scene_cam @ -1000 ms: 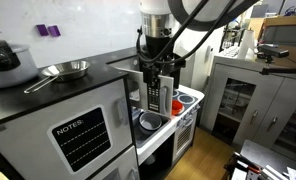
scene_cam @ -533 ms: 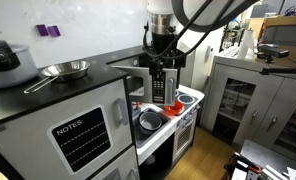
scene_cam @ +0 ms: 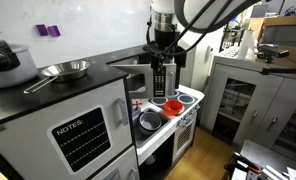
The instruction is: Take the orange bowl from the cabinet and put it on the stove then close the cabinet door
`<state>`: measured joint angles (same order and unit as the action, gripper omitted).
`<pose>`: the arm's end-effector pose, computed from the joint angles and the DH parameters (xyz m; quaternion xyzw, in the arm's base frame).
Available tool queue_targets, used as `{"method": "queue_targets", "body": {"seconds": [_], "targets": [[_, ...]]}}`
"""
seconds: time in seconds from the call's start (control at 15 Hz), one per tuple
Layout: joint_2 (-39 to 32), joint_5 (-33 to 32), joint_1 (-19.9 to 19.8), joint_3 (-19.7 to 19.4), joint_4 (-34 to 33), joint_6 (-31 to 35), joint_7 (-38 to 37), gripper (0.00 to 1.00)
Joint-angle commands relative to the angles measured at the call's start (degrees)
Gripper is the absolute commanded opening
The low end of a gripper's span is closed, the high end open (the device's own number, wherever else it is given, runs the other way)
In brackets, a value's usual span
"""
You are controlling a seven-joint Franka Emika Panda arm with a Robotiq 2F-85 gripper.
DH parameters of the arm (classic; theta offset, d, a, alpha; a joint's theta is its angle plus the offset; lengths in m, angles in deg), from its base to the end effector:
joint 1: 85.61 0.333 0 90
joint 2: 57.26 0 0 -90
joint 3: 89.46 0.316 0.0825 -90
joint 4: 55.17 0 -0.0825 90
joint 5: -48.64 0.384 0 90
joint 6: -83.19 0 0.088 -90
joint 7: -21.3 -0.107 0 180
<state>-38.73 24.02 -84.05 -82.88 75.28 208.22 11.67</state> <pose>0.4732 0.0558 0.5104 0.9687 0.0884 0.1385 0.1861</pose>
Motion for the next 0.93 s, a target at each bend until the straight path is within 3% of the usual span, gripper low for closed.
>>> {"method": "queue_targets", "body": {"seconds": [0.0, 0.87], "targets": [[-0.8, -2.2, -1.1, -0.1, -0.6, 3.2, 0.6, 1.0], [-2.8, -9.7, -2.3, 0.7, 1.1, 8.7, -3.7, 1.0]]}}
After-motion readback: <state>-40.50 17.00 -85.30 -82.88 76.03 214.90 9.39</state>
